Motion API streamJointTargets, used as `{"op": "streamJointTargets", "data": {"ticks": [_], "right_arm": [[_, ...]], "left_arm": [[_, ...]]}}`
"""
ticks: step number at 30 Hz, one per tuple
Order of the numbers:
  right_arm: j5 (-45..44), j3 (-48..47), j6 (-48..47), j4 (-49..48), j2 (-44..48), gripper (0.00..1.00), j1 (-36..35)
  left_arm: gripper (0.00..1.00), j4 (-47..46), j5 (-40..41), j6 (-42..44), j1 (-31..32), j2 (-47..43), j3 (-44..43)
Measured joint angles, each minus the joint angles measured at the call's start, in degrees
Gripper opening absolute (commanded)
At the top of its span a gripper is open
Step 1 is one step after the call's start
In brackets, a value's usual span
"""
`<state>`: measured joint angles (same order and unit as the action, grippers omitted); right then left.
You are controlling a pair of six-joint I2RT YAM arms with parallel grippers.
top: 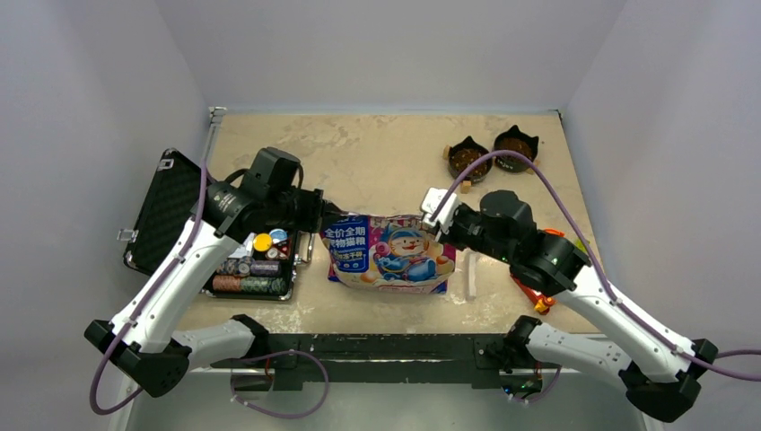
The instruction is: Serve the pet food
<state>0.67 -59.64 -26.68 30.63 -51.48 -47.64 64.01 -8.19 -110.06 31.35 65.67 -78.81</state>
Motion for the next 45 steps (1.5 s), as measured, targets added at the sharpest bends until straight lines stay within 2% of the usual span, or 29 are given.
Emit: {"op": "streamJointTargets", "data": {"ticks": [2,4,6,12,24,27,30,35,37,42,45], "right_arm": [[-0.74,-0.09,0.07,1.73,0.26,0.27,0.94],[-1.22,-0.85,0.17,3.15,-0.42,0.22,1.7],[-1.64,-2.47,0.52,4.61,-1.84,0.0,2.12],[-5.07,-3.98,2.91,4.9,-4.02,0.0,2.27],[2.64,5.75,7.61,0.66,9.57,0.0,6.54],[4.52,5.77,7.43,1.05,10.32,0.0,7.13],[4.31,5.77,6.45,2.67,11.19,0.0,8.52],[4.0,5.6,4.35,4.96,12.76,0.0,10.12],[4.02,5.46,3.67,5.42,12.9,0.0,10.21],[4.02,4.98,2.4,5.95,12.31,0.0,10.21],[4.13,4.42,2.1,6.27,11.69,0.0,10.21]], "left_arm": [[0.0,0.39,0.02,0.17,-0.22,0.0,-0.04],[0.0,0.59,0.28,0.22,-0.37,-0.02,-0.04],[0.0,0.76,0.55,0.24,-0.57,-0.02,-0.04],[0.0,0.35,2.6,0.31,-0.61,-0.11,-0.04],[0.01,0.5,-0.96,1.53,-1.11,-0.39,-0.07],[0.26,0.83,-1.9,2.32,-1.57,-0.39,-0.07],[0.39,2.38,1.66,3.23,-3.96,-1.84,-0.02],[0.42,5.33,8.63,3.37,-6.86,-6.62,1.55],[0.46,5.53,9.29,3.39,-6.86,-6.6,1.88],[0.62,4.96,9.09,4.72,-6.86,-2.84,1.79],[0.63,5.55,8.2,5.29,-6.84,-1.49,0.96]]}}
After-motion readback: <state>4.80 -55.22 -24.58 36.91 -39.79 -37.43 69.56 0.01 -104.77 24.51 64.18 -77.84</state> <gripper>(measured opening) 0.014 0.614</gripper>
